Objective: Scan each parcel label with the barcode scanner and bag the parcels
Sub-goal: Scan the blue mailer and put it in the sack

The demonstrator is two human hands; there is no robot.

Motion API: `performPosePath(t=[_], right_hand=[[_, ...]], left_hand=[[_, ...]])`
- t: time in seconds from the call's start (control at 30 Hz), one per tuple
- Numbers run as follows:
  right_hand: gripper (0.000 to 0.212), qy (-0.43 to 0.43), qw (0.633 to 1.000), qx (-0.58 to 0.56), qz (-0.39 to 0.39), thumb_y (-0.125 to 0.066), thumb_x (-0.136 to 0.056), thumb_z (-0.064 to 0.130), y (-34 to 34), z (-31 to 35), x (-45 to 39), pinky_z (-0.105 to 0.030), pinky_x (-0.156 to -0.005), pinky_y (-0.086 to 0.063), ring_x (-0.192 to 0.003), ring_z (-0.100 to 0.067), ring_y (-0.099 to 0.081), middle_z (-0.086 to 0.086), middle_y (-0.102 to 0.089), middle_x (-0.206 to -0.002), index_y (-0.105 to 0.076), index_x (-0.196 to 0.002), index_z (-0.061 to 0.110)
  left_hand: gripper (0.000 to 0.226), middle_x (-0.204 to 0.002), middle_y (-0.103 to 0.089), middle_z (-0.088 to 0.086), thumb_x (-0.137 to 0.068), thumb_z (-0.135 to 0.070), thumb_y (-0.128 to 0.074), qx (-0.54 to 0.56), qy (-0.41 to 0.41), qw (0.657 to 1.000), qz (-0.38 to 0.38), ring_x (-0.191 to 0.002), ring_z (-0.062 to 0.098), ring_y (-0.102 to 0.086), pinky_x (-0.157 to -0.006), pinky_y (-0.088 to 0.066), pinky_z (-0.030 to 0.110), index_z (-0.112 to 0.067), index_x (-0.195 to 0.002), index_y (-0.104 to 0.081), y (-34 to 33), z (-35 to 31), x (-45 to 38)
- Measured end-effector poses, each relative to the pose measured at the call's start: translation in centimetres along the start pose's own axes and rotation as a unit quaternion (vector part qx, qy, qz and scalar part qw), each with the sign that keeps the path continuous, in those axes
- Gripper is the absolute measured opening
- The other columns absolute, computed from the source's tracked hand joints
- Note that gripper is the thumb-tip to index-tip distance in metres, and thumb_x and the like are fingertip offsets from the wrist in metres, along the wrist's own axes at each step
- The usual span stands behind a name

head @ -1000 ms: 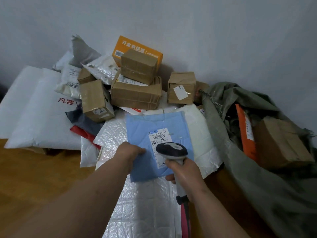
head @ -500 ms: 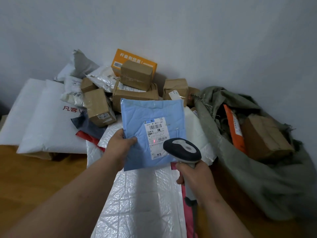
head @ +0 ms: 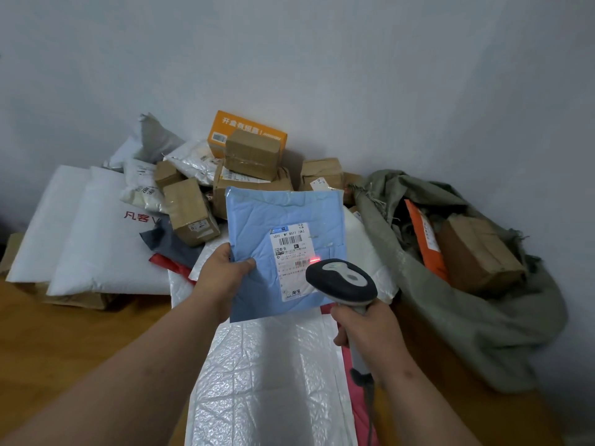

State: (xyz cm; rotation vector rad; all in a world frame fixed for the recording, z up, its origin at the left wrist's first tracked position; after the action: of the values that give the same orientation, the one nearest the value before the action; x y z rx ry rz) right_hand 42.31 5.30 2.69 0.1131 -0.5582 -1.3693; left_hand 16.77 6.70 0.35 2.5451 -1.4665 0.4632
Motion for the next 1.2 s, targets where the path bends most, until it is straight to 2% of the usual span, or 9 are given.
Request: performPosePath(t=[0.13,0.33,0.53,0.63,0.73,0.87,1.0,1.13,1.2], right_hand=[[0.016,-0.007,1.0,-0.013,-0.003,-0.065,-0.075,0.024,-0.1,0.1,0.7,-0.029,-0.065,-0.047,-0.057,-0.004,-0.068,0.0,-0.066,-0.055,-0.065,-0.079,0.008],[0.007,-0.003,1.0,-0.01,-0.017,-0.065,-0.084,0.017,0.0,0.1,1.2,-0.028,-0.066,-0.047,-0.06,-0.003,-0.069,0.002,-0.066,-0.055,-0.064,-0.08,0.011],[0.005,-0.02,0.998,-0.037,-0.039,-0.068,-0.085,0.017,0.8,-0.3,1.7,-0.024,-0.058,-0.044,-0.046,0.001,-0.061,0.007,-0.064,-0.053,-0.064,-0.083,0.015],[0.005,-0.029,0.995,-0.049,-0.084,-0.071,-0.084,0.019,2.2,-0.8,1.7,-0.025,-0.058,-0.045,-0.054,-0.007,-0.064,-0.003,-0.07,-0.064,-0.066,-0.086,0.016],[0.007,-0.032,0.99,-0.066,-0.119,-0.072,-0.085,0.019,4.3,-1.4,1.1,-0.025,-0.056,-0.047,-0.061,-0.014,-0.061,-0.01,-0.071,-0.072,-0.068,-0.086,0.015],[0.01,-0.037,0.986,-0.097,-0.133,-0.072,-0.087,0.022,8.1,-2.0,-0.6,-0.026,-0.053,-0.042,-0.047,-0.005,-0.062,-0.003,-0.07,-0.058,-0.068,-0.082,0.014],[0.007,-0.029,0.981,-0.13,-0.139,-0.072,-0.087,0.022,12.9,-2.8,-3.5,-0.027,-0.054,-0.045,-0.047,-0.005,-0.064,-0.001,-0.069,-0.055,-0.067,-0.09,0.017],[0.015,-0.018,0.975,-0.162,-0.154,-0.073,-0.086,0.019,17.9,-4.0,-6.8,-0.016,-0.041,-0.044,-0.049,-0.003,-0.064,0.004,-0.069,-0.064,-0.065,-0.095,0.027],[0.019,-0.009,0.975,-0.165,-0.148,-0.073,-0.086,0.02,19.9,-4.6,-8.4,-0.016,-0.044,-0.046,-0.054,-0.003,-0.066,0.004,-0.071,-0.074,-0.063,-0.096,0.033]], left_hand=[[0.027,-0.112,-0.071,0.006,-0.092,-0.005,-0.066,-0.001,-0.003,1.0,0.005,-0.103,0.031,-0.066,-0.096,-0.053,0.054,-0.019,-0.114,-0.063,0.0,-0.3,0.4],[0.027,-0.112,-0.071,0.005,-0.092,-0.007,-0.066,-0.014,0.002,1.0,0.017,-0.104,0.032,-0.066,-0.096,-0.052,0.055,-0.019,-0.115,-0.063,-0.1,-0.5,0.6],[0.024,-0.109,-0.072,0.005,-0.091,-0.007,-0.067,-0.027,-0.007,0.999,0.033,-0.103,0.032,-0.067,-0.094,-0.053,0.055,-0.02,-0.111,-0.065,-1.4,-0.7,0.4],[0.024,-0.11,-0.072,0.005,-0.09,-0.005,-0.066,-0.021,-0.013,0.999,0.048,-0.102,0.032,-0.067,-0.095,-0.053,0.055,-0.02,-0.109,-0.065,-3.3,-1.1,0.3],[0.027,-0.109,-0.073,0.006,-0.089,-0.001,-0.063,-0.014,-0.021,0.997,0.073,-0.099,0.032,-0.07,-0.093,-0.055,0.053,-0.017,-0.112,-0.065,-6.4,-1.9,0.3],[0.027,-0.108,-0.072,0.008,-0.089,0.003,-0.06,-0.011,-0.039,0.995,0.092,-0.096,0.032,-0.069,-0.089,-0.057,0.049,-0.015,-0.11,-0.064,-12.1,-3.4,-0.3],[0.024,-0.105,-0.068,0.003,-0.09,0.0,-0.062,-0.023,-0.039,0.993,0.107,-0.094,0.027,-0.068,-0.082,-0.057,0.043,-0.021,-0.101,-0.058,-19.7,-4.7,-1.3],[0.028,-0.117,-0.061,0.012,-0.09,-0.002,-0.057,-0.084,-0.043,0.989,0.117,-0.104,0.033,-0.062,-0.093,-0.053,0.053,-0.015,-0.114,-0.05,-27.7,-5.1,-2.6],[0.037,-0.122,-0.056,0.012,-0.092,-0.002,-0.052,-0.116,-0.033,0.985,0.12,-0.108,0.034,-0.059,-0.094,-0.053,0.054,-0.015,-0.125,-0.044,-31.1,-5.0,-3.5]])
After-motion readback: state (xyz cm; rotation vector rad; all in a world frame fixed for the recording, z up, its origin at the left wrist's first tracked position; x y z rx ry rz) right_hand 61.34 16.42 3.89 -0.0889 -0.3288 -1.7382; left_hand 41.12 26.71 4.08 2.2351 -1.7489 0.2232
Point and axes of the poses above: each hand's wrist, its own x-axis away from the middle knuckle, its own y-axis out of the back of the hand, z = x × y, the point moved 4 cm from there along -x, towards the middle knuckle
